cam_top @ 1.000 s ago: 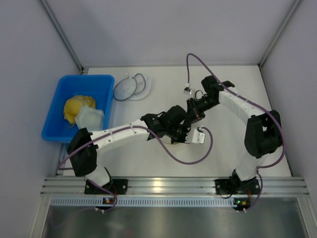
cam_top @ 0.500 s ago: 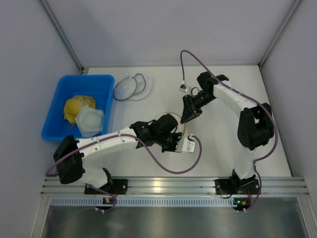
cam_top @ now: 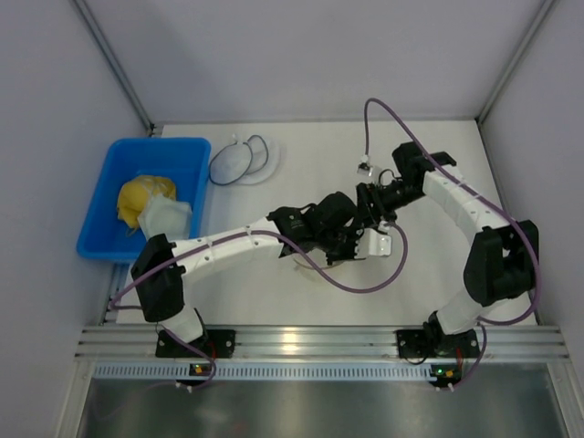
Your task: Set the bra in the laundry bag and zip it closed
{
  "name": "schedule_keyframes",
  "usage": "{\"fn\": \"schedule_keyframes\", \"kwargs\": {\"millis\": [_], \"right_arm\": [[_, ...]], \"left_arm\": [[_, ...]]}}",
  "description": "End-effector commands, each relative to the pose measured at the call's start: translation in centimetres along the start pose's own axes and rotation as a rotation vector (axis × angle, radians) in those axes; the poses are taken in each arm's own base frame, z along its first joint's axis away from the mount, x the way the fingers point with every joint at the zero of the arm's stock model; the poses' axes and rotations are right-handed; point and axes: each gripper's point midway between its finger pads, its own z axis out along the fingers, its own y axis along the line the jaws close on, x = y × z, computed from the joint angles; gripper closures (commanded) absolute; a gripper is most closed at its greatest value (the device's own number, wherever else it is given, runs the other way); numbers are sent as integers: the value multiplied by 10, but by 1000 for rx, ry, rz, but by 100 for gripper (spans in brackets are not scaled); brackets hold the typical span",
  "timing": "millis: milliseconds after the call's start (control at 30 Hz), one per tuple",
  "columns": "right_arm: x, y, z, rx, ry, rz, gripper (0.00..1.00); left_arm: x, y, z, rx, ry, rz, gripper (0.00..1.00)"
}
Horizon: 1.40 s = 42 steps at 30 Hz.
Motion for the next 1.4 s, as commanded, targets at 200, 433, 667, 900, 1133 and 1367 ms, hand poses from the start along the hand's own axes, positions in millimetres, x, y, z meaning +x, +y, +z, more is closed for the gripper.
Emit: {"fn": "schedule_keyframes", "kwargs": {"millis": [200,433,667,900,1133,1367], "right_arm": [[-1,21,27,-182,41,28,39],[-10,15,31,-157,49,5,100],[-37,9,30,-137,25,-36,100],[-49,1,33,-118,34,-29,99],[-20,21,23,-120,42,7,31],[0,28,49,-131,122,-17,27]], "left_arm": [[-22,37,-2,-97,-52,58,100],[-11,17,-4,-30,-61,52,100],[14,-33,-22,92,-55,15,100],[40,-52,-31,89,-14,-21,100],[19,-25,-23,36,-19,24,100],[-7,-1,-11,15,-45,85,100]]}}
